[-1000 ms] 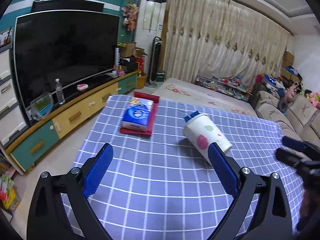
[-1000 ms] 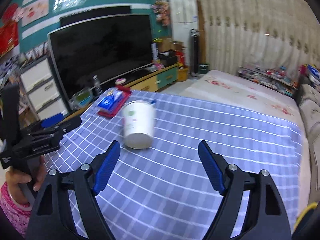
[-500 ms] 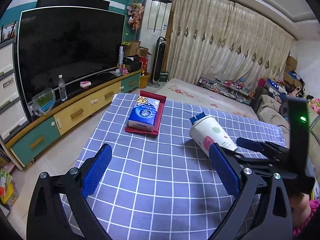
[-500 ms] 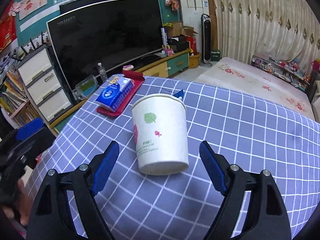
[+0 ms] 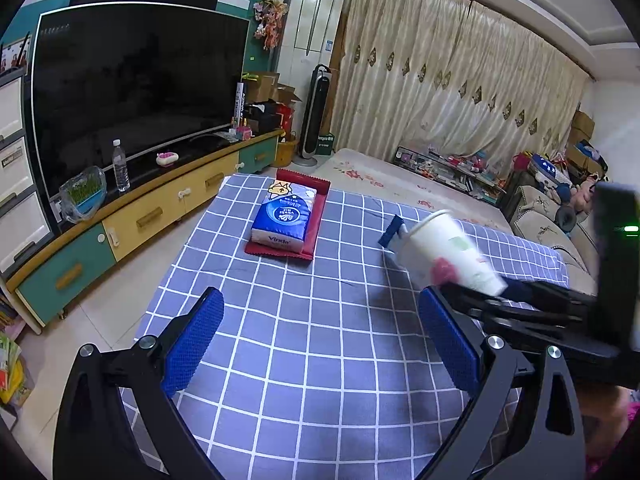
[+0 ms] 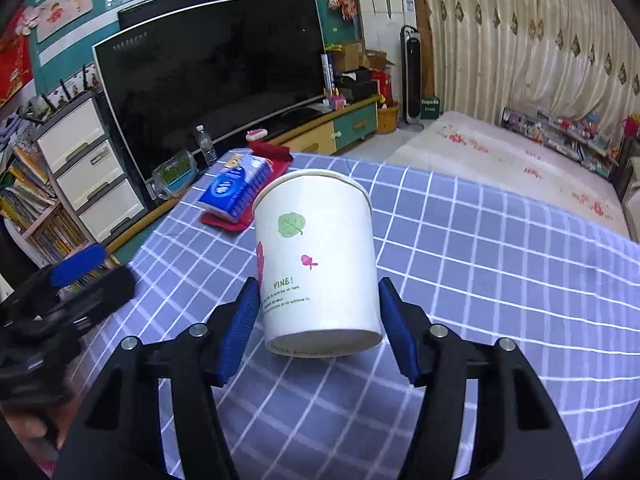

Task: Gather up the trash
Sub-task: 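Move the right tool to the white paper cup and grasp it, then carry the paper cup over the bin and open the right tool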

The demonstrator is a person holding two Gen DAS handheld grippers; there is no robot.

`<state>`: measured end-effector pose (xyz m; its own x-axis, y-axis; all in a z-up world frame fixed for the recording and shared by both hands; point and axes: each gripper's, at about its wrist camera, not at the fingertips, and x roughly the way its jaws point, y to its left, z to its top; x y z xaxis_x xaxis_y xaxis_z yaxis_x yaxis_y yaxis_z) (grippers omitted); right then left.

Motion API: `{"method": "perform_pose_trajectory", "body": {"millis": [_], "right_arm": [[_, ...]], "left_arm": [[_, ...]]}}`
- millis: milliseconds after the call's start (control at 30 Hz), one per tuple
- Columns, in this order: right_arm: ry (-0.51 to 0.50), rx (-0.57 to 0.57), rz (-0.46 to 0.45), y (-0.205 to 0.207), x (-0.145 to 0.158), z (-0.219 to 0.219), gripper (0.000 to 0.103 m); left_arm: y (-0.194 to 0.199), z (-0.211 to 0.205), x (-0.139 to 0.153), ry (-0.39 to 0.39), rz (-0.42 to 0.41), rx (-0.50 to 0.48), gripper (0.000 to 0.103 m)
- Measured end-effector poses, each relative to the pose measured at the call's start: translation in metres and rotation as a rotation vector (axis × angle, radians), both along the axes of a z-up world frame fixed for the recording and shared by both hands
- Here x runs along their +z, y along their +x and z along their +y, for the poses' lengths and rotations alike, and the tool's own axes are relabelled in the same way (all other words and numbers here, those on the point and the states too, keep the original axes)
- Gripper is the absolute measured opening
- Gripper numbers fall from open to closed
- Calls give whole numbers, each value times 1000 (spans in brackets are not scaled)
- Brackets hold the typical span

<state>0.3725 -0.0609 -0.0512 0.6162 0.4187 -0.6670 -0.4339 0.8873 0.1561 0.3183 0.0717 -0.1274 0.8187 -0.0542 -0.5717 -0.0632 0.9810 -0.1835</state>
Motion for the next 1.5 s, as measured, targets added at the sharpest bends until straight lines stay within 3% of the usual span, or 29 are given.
{"method": "perform_pose_trajectory", "body": {"millis": [233, 633, 767, 933, 1100, 1200, 1300, 1367, 1500], "right_arm": [[2, -17, 23, -52, 17, -42, 58], [46, -131, 74, -137, 13, -138, 58], [64, -249, 62, -167, 14, -185, 58], [55, -486, 48, -202, 12, -268, 58], [4, -771, 75, -227, -9, -366, 58], [-2, -876, 125, -230, -31, -409, 58], [-23, -949, 175, -225, -55, -438, 59], [-47, -995, 199, -222, -66, -451, 66], [-12, -1038, 170, -228, -67, -455, 71]], "left_arm": [[1, -2, -1, 4, -4, -2, 96], [1, -10, -2, 42, -7, -15, 96], [0, -12, -2, 50, -9, -19, 96], [-1, -16, -3, 65, -8, -26, 96], [-2, -23, -3, 90, -16, -38, 96], [-2, -26, -4, 103, -13, -45, 96], [0, -33, -8, 112, 3, -65, 96], [1, -37, -9, 110, 10, -82, 96], [5, -62, -17, 84, 77, -164, 96]]}}
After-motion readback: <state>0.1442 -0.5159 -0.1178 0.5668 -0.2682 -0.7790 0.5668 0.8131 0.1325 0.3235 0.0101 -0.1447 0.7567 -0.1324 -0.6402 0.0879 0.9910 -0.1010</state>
